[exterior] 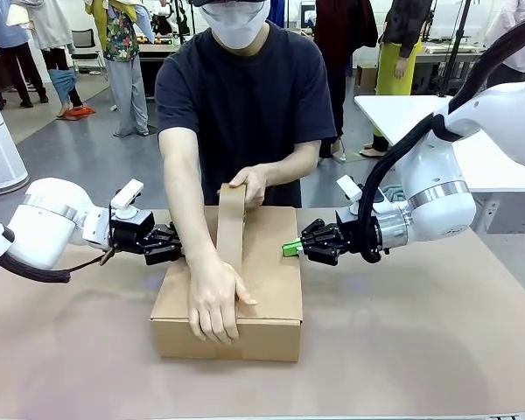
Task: Wrap the clocks to prevent damage.
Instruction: After the human seals the box with tape, release both hands from the side flaps of the Package Box.
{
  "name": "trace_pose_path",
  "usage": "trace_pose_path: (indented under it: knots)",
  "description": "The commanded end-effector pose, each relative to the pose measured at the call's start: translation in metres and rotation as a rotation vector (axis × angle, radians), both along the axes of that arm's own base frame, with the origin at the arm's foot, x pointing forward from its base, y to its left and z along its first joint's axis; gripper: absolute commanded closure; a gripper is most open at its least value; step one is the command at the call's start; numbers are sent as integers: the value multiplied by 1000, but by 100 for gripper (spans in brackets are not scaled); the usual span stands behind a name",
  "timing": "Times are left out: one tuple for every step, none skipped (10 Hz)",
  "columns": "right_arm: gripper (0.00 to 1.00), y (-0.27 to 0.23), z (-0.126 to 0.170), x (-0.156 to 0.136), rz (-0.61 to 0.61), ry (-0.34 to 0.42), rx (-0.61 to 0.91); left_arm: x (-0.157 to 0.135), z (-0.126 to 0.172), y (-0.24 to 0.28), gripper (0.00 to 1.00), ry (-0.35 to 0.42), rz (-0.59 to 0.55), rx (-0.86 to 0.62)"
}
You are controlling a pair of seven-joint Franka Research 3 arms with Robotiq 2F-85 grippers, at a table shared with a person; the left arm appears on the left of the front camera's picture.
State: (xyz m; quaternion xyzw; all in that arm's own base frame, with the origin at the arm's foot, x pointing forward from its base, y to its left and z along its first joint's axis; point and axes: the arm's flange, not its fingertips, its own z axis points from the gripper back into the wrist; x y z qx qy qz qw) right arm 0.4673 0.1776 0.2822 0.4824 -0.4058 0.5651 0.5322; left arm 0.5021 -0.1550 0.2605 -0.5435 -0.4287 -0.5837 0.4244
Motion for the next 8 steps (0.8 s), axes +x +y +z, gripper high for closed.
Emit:
trace_pose_path:
  knots:
    - [99,1,-5,-1,-15,-7,-1,-1,-2,-2,100,0,0,7]
    - [99,1,-5,-1,-15,-7,-1,-1,-2,-2,100,0,0,7]
    - [99,1,-5,-1,-15,-7,-1,-1,-2,-2,100,0,0,7]
    - [99,1,-5,-1,-15,-7,-1,-1,-2,-2,100,0,0,7]
    - [99,1,-5,-1,-15,-7,-1,-1,-2,-2,100,0,0,7]
    - [99,1,-5,-1,-15,-7,-1,-1,-2,-2,100,0,0,7]
    - [99,1,-5,-1,-15,-7,-1,-1,-2,-2,100,0,0,7]
    - [99,1,-5,-1,-15,-7,-1,-1,-2,-2,100,0,0,7]
